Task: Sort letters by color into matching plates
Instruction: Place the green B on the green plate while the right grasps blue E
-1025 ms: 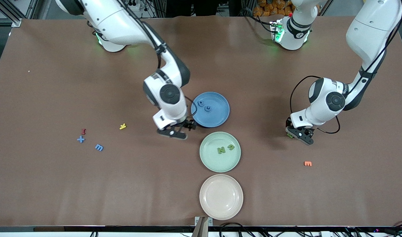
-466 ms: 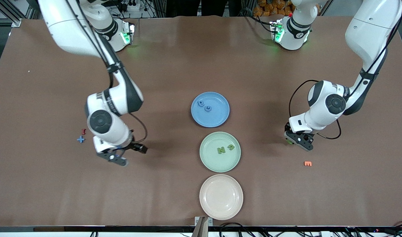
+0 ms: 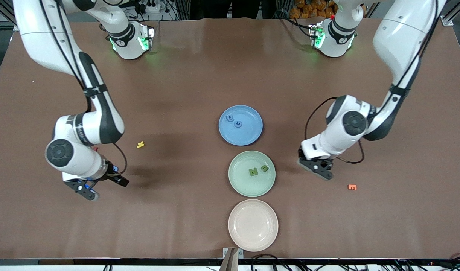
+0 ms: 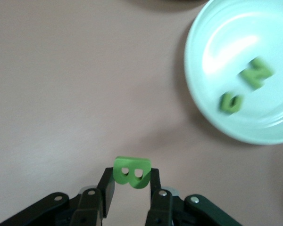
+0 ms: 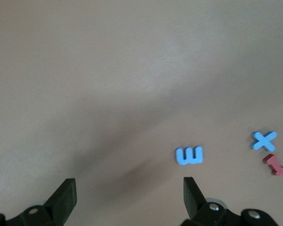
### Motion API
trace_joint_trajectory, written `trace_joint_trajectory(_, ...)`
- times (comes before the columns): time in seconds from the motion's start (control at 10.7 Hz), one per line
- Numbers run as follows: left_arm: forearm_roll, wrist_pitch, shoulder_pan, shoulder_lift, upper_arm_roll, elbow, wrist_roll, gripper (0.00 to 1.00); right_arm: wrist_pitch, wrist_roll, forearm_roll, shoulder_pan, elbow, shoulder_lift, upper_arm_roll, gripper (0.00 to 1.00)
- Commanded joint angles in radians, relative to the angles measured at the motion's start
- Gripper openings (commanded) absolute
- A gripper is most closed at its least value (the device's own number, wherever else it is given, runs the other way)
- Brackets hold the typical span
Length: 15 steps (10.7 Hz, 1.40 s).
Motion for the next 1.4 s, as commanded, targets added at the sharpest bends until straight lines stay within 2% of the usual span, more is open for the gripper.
trace_joint_trajectory(0.0, -0.021, -0.078, -0.071, 0.091, 0.012, 0.166, -0.108, 0.0, 0.003, -0.001, 0.052, -0.058, -0.037, -0.019, 0.015, 1.0)
trace_joint_trajectory(0.37, -0.072, -0.078, -0.154, 0.121, 0.023, 0.214, -0.208, 0.0, 0.083, -0.004, 0.075, -0.106, -0.131, -0.028, 0.013, 1.0)
trace_joint_trajectory(0.56, -0.067, -0.078, -0.2, 0.152, 0.029, 0.228, -0.225, 0.0, 0.184, -0.021, 0.073, -0.114, -0.206, -0.024, 0.013, 1.0)
trace_joint_trajectory(0.75, -0.064, -0.078, -0.284, 0.166, 0.11, 0.243, -0.268, 0.0, 0.284, -0.049, 0.073, -0.115, -0.295, -0.028, 0.013, 1.0)
trace_joint_trajectory(0.84, -0.072, -0.078, -0.316, 0.177, 0.14, 0.252, -0.269, 0.0, 0.308, -0.049, 0.073, -0.115, -0.307, -0.025, 0.013, 1.0)
trace_joint_trajectory(1.3, -0.073, -0.078, -0.341, 0.198, 0.142, 0.292, -0.332, 0.0, 0.339, -0.052, 0.062, -0.112, -0.31, 0.001, 0.012, 1.0)
